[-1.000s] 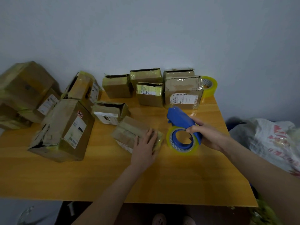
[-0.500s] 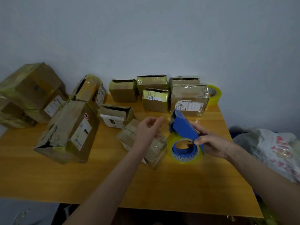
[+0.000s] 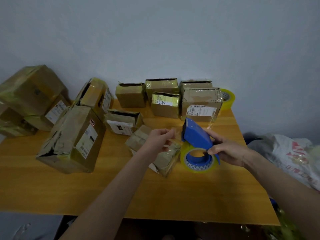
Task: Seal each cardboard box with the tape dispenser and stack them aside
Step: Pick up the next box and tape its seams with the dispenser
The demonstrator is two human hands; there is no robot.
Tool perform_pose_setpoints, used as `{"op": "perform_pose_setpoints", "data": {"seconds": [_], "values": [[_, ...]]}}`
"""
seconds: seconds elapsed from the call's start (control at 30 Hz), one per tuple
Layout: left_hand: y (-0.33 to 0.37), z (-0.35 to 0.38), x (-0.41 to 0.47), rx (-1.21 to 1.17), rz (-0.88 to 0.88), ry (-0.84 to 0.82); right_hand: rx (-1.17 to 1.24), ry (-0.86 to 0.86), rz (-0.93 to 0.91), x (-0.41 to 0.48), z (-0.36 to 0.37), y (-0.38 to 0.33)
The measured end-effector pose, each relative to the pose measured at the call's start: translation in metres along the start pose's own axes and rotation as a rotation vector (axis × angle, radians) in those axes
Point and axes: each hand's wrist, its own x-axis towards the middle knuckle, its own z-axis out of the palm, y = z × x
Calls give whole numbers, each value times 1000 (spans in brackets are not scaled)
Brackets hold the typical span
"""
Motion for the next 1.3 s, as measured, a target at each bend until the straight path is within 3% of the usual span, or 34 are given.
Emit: {"op": "perform_pose_setpoints", "data": {"seconds": [0.2,0.43,0.6,1.0,1.07,1.17,1.23,1.3], "values": [[-6,-4,1,-85,-102,26,-103,8,7,3,0,-3],[-12,-9,5,154,-33,106,-440,92,18,8,-2,-12],[-19,-7,7,201,-34,141,-665,26,16,9,-6,-19],[-28,-19,14,187,-13,274,-687,41,14,19,-6,-35],[-32,-33,13,293,8,391,-686,33,25,19,-8,-40],[-46,-48,3,802,128,541,-685,46,19,19,-17,-47],[-61,-42,-4,1041,111,512,-685,59,11,19,-20,-49],[-77,-25,-6,1039,-60,383,-659,82,14,18,-23,-48]]}}
